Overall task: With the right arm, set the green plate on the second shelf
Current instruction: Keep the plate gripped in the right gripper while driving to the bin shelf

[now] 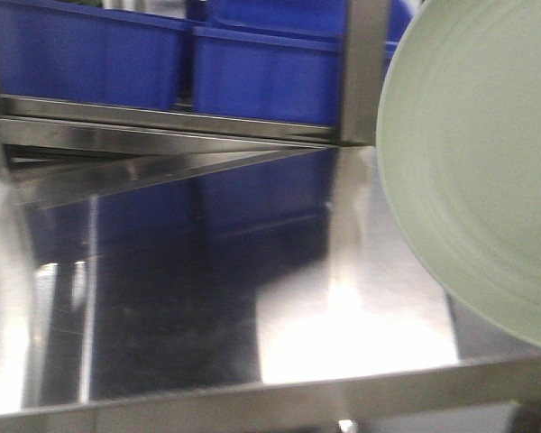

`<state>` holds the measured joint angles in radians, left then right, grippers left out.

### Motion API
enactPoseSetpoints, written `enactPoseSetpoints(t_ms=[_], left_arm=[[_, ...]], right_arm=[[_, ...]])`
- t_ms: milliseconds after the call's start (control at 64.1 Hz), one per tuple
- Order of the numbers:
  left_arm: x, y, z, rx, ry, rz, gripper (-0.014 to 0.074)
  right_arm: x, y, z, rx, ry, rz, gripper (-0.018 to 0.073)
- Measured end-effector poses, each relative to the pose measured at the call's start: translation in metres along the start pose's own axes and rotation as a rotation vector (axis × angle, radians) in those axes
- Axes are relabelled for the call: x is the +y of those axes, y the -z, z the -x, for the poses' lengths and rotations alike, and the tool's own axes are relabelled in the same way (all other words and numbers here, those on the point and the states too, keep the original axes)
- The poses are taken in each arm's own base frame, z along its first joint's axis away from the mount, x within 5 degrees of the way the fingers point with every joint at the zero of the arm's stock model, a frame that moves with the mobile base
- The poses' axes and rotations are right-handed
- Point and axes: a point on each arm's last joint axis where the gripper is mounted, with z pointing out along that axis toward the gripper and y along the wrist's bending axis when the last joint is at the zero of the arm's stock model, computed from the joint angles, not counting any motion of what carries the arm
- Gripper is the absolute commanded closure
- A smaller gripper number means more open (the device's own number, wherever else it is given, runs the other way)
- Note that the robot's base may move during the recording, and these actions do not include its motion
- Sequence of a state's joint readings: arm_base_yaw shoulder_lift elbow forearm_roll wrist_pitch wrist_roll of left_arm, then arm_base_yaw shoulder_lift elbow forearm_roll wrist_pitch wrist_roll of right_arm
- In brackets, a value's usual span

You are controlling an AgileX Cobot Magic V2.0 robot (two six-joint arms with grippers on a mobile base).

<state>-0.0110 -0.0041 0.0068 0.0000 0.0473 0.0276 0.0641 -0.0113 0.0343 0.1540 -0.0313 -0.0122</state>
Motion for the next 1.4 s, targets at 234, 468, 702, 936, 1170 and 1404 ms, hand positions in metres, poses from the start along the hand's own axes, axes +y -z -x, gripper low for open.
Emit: enactPoseSetpoints(t_ms=[234,468,702,936,1170,1404], left_arm=[[0.0,0.0,-0.0005,0.006,0.0,0.0,0.0466],[0.0,0.0,-0.0005,0.006,0.0,0.0,0.0466],[0.0,0.0,-0.0005,0.006,0.0,0.0,0.0466],[0.0,0.0,-0.0005,0.006,0.0,0.0,0.0466],[0.0,0.0,-0.0005,0.006,0.0,0.0,0.0466],[0.0,0.0,-0.0005,0.006,0.0,0.0,0.0466]], right_arm=[[0.0,0.0,-0.0005,0.003,-0.002,0.0,0.0501],[0.0,0.0,-0.0005,0.003,-0.002,0.0,0.0501],[0.0,0.0,-0.0005,0.003,-0.002,0.0,0.0501],[0.0,0.0,-0.0005,0.003,-0.002,0.0,0.0501],[0.0,0.0,-0.0005,0.003,-0.002,0.0,0.0501],[0.0,0.0,-0.0003,0.001,-0.002,0.0,0.0501]])
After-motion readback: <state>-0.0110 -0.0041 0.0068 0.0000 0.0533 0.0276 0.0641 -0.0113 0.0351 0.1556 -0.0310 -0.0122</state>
